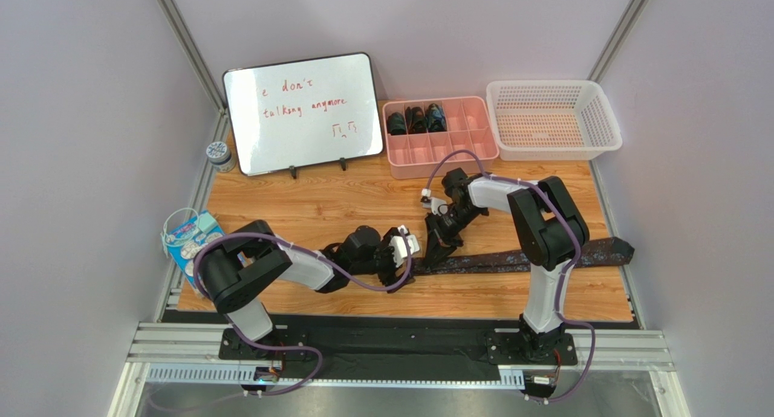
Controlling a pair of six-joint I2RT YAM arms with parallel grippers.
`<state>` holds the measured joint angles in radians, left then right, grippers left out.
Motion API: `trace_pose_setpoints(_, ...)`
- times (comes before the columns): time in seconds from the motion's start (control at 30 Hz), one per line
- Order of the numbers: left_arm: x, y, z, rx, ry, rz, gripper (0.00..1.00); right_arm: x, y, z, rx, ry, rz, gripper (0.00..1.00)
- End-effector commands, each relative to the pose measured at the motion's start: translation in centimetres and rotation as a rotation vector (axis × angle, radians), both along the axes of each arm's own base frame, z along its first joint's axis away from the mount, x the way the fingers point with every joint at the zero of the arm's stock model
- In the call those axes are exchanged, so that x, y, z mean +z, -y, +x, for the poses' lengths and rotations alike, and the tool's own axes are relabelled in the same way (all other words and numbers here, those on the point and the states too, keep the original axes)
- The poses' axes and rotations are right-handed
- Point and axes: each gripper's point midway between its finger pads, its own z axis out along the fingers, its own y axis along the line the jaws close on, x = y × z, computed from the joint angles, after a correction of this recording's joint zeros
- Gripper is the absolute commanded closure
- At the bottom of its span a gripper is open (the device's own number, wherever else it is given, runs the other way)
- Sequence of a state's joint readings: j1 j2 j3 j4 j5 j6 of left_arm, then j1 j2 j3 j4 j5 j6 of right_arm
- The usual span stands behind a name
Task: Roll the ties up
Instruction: Roll the tie at the center of the board.
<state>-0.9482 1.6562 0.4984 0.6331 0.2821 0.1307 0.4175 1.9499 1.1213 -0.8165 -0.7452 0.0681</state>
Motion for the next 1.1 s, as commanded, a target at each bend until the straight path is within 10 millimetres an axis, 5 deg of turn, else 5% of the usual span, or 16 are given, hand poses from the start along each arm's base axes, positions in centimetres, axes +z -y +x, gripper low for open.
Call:
trace_pose_setpoints(0.0, 0.3, 1.5, -0.7, -0.042, -0.032, -0.103, 0.14, -3.7, 2.7, 1.2, 0.012, 0.079, -0.206, 1.00)
trace_pose_setpoints(0.23, -1.8, 3.1, 0.0, -0.041, -0.058, -0.138, 0.28, -5.1, 3.6, 1.1, 0.010, 0.068, -0.282, 1.00)
trace_pose_setpoints(0.43, -2.5, 3.1, -0.6, -0.108, -0.010, -0.101, 0.56, -5.9, 3.8, 1.6, 0.000, 0.079, -0.306, 1.00)
trace_pose_setpoints(0.73, -2.9, 0.5, -0.9, -0.178, 0.003, 0.164, 0.73, -2.4, 1.3, 3.6, -0.017, 0.173, -0.156, 1.00)
trace_pose_setpoints(0.8, -2.9, 0.5, -0.5, -0.150, -0.017, 0.194, 0.66, -1.3, 1.1, 3.9, -0.014, 0.210, -0.134, 1.00)
trace_pose_setpoints(0.83, -3.0, 0.1, -0.6, -0.136, -0.040, 0.214, 0.45, -1.3, 1.1, 3.9, -0.011, 0.214, -0.130, 1.00)
trace_pose_setpoints(0.9, -2.7, -0.3, -0.3, -0.084, -0.055, 0.197, 0.29, -1.7, 1.5, 3.6, -0.005, 0.197, -0.153, 1.00)
trace_pose_setpoints(1.07, -2.3, -0.9, 0.4, -0.024, -0.066, 0.115, 0.26, -3.5, 2.1, 3.0, 0.004, 0.144, -0.194, 1.00)
